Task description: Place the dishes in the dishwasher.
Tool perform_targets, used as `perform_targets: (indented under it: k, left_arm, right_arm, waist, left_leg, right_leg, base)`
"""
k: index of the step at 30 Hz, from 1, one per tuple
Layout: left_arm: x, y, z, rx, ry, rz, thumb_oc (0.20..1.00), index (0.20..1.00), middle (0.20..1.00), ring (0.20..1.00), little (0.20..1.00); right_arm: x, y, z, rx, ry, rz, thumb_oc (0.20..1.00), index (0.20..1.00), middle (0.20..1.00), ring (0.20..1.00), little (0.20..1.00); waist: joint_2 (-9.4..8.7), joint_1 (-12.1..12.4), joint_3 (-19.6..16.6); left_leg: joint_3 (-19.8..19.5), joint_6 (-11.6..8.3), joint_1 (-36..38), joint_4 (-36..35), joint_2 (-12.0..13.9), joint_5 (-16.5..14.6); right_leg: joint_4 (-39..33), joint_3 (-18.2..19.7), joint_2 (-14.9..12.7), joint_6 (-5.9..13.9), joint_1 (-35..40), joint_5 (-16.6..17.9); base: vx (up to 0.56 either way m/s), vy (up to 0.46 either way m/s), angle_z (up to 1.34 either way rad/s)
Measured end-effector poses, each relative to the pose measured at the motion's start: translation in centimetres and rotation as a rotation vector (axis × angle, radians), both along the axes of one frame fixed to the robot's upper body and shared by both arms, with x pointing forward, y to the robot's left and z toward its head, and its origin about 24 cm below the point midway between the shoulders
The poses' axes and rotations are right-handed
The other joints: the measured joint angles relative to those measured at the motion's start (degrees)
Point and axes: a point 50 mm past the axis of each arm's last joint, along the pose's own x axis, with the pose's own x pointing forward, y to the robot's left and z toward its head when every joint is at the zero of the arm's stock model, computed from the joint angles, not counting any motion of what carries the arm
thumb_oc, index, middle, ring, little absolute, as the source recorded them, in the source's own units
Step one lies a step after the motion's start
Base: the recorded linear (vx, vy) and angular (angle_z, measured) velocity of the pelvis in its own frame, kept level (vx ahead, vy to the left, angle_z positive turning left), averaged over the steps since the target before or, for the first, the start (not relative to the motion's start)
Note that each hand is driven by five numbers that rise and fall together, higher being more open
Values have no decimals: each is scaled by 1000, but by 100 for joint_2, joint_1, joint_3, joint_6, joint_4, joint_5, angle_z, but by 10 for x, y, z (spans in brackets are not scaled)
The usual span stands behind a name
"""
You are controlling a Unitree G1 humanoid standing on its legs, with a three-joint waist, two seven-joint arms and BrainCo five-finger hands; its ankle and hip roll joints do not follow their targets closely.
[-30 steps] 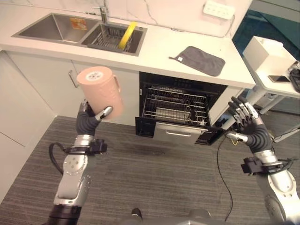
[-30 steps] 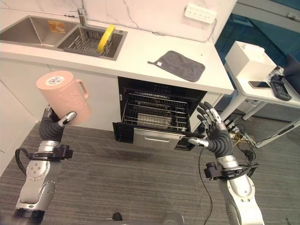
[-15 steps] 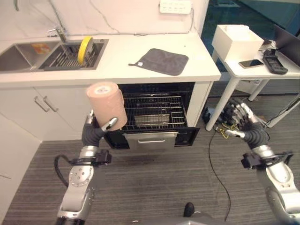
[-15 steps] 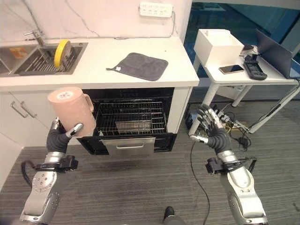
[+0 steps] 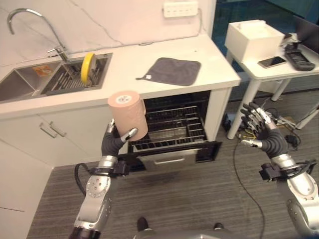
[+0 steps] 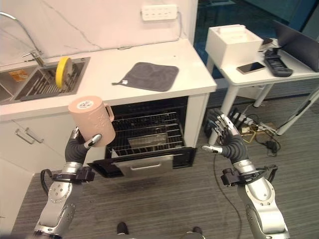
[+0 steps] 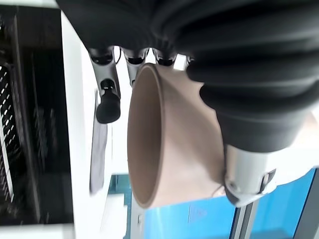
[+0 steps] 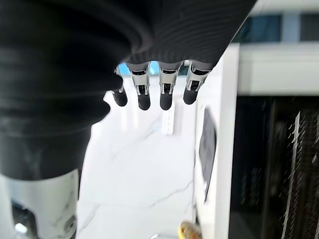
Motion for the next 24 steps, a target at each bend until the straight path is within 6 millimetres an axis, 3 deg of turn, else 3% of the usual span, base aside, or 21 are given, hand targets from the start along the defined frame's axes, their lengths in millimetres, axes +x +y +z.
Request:
perform_targets:
  k: [1, 2, 3, 4, 5, 6, 7, 8, 9, 10, 13, 15, 17, 19, 20, 21, 22, 23, 24]
  left_arm:
    - [4, 0, 5, 14, -15, -7, 200, 200, 200, 200, 200]
    - [4, 1, 6, 38, -16, -9, 200, 200, 200, 200, 200]
    - [4, 3, 8, 66, -15, -13, 200, 200, 200, 200, 200]
    - [6, 4, 7, 75, -3, -15, 200, 200, 200, 200, 200]
    - [5, 6, 5, 87, 11, -3, 200, 200, 200, 200, 200]
    - [5, 9, 5, 103, 20, 9, 200, 200, 200, 200, 200]
    - [5, 11, 6, 129, 21, 17, 200, 200, 200, 200, 200]
    - [5, 13, 7, 150, 24, 19, 200, 200, 200, 200, 200]
    - [2, 14, 3, 154, 46, 23, 200, 200, 200, 200, 200]
    - [-1, 14, 2, 159, 53, 21, 200, 200, 200, 200, 200]
    - [-1, 16, 3, 182, 54, 28, 200, 200, 200, 200, 200]
    - [-3, 15, 2, 208, 61, 32, 200, 200, 200, 200, 200]
    - [-7, 17, -2, 242, 78, 47, 200, 200, 200, 200, 200]
    - [-12, 24, -5, 270, 106, 55, 200, 200, 200, 200, 200]
    - [-21, 22, -15, 221, 142, 78, 200, 200, 200, 200, 200]
    - [-24, 15, -16, 200, 141, 56, 200, 200, 200, 200, 200]
    - [-24, 11, -17, 190, 143, 44, 200, 200, 200, 200, 200]
    - [-23, 8, -17, 185, 142, 36, 200, 200, 200, 200, 200]
    - [-22, 6, -17, 175, 136, 34, 200, 200, 200, 200, 200]
  right_arm:
    - [-2, 10, 4, 21, -23, 42, 1000, 1000, 1000, 1000, 1000]
    - [-3, 14, 4, 19, -29, 65, 1000, 1000, 1000, 1000, 1000]
    - [-6, 13, 4, 28, -30, 55, 1000, 1000, 1000, 1000, 1000]
    - [-7, 14, 2, 33, -17, 51, 1000, 1000, 1000, 1000, 1000]
    - [-6, 15, -1, 36, -5, 56, 1000, 1000, 1000, 1000, 1000]
    - [-5, 13, -2, 35, 0, 48, 1000, 1000, 1000, 1000, 1000]
    - [-6, 12, -3, 34, 5, 41, 1000, 1000, 1000, 1000, 1000]
    - [-7, 12, -4, 34, 9, 40, 1000, 1000, 1000, 1000, 1000]
    - [-8, 10, -6, 19, 22, 42, 1000, 1000, 1000, 1000, 1000]
    - [-11, 7, -9, 9, 43, 33, 1000, 1000, 1000, 1000, 1000]
    - [-11, 4, -15, 7, 67, 31, 1000, 1000, 1000, 1000, 1000]
    - [-11, 4, -17, 11, 74, 38, 1000, 1000, 1000, 1000, 1000]
    - [-10, 6, -21, 31, 91, 52, 1000, 1000, 1000, 1000, 1000]
    - [-8, 7, -20, 47, 85, 58, 1000, 1000, 1000, 1000, 1000]
    - [-3, 6, -18, 45, 80, 57, 1000, 1000, 1000, 1000, 1000]
    - [-2, 4, -13, 32, 60, 50, 1000, 1000, 1000, 1000, 1000]
    - [2, 4, -11, 19, 68, 58, 1000, 1000, 1000, 1000, 1000]
    - [5, 4, -9, 25, 80, 66, 1000, 1000, 1000, 1000, 1000]
    - [7, 3, -7, 25, 79, 72, 1000, 1000, 1000, 1000, 1000]
  waist:
    - [-110, 0, 2]
    - [-184, 45, 4]
    - [-265, 329, 39]
    - [-230, 291, 73]
    - [-226, 326, 88]
    - [-228, 400, 86]
    - [-240, 404, 85]
    - [-250, 401, 89]
    - [-121, 389, 170]
    - [-58, 302, 199]
    - [-230, 222, 209]
    - [-379, 215, 222]
    - [-406, 171, 221]
    - [-497, 148, 204]
    - [-196, 167, 222]
    - [115, 113, 217]
    - [251, 91, 208]
    - [258, 99, 199]
    - [247, 102, 198]
  left_leg:
    - [-70, 238, 20, 34, -181, 54]
    - [-142, 364, 58, 81, -274, -36]
    - [-137, 475, 48, 360, -319, -304]
    - [-262, 530, 88, 338, -372, -354]
    - [-321, 652, 322, 227, -431, -433]
    - [-326, 771, 408, 219, -494, -516]
    - [-340, 848, 424, 220, -560, -567]
    - [-348, 891, 435, 223, -614, -598]
    - [-299, 921, 616, 121, -574, -617]
    - [-302, 943, 701, 57, -513, -638]
    - [-213, 847, 678, 54, -501, -681]
    - [-145, 735, 672, 52, -517, -711]
    - [-176, 459, 747, 54, -310, -729]
    - [-234, 19, 886, 54, -5, -719]
    - [-141, -265, 1155, 58, 509, -722]
    - [-143, -230, 1159, 89, 860, -691]
    - [-90, -166, 1113, 229, 994, -516]
    - [34, -35, 1021, 514, 1055, -247]
    - [38, -86, 855, 842, 1125, -69]
  right_leg:
    - [186, 45, -201, -120, -47, 184]
    - [590, 138, -200, -140, -208, 337]
    - [1135, 215, -329, -15, -372, 616]
    - [1487, 173, -407, -141, -394, 727]
    - [1934, 393, -525, -14, -621, 804]
    - [2047, 504, -513, 126, -747, 689]
    - [2107, 507, -416, 143, -897, 684]
    - [2134, 583, -302, 40, -1053, 933]
    - [2402, 561, -292, 127, -1169, 639]
    - [2335, 664, -103, 187, -1192, 308]
    - [934, 657, 316, 275, -1144, 137]
    - [-145, 470, 345, 126, -1045, 360]
    - [-148, 341, 246, 108, -1050, 579]
    - [-142, 324, 380, 64, -803, 618]
    - [-121, 293, 972, -112, -541, 397]
    - [-116, 284, 1315, -344, -519, 208]
    - [-115, 300, 1488, -474, -516, 125]
    - [-115, 386, 1549, -551, -500, 42]
    - [-114, 413, 1595, -652, -487, -24]
  base:
    - [140, 384, 64]
    - [196, 488, 34]
    - [130, 255, 38]
    - [134, 233, 41]
    - [141, 216, 53]
    - [159, 188, 28]
    - [154, 128, 13]
    - [136, 23, -2]
    - [140, -54, -10]
    - [162, -169, -8]
    - [132, -270, -14]
    - [150, -451, -14]
    - [204, -517, -1]
    - [273, -553, -9]
    - [319, -563, -19]
    - [271, -504, -34]
    - [208, -474, -28]
    - [155, -369, -34]
    - [147, -286, -25]
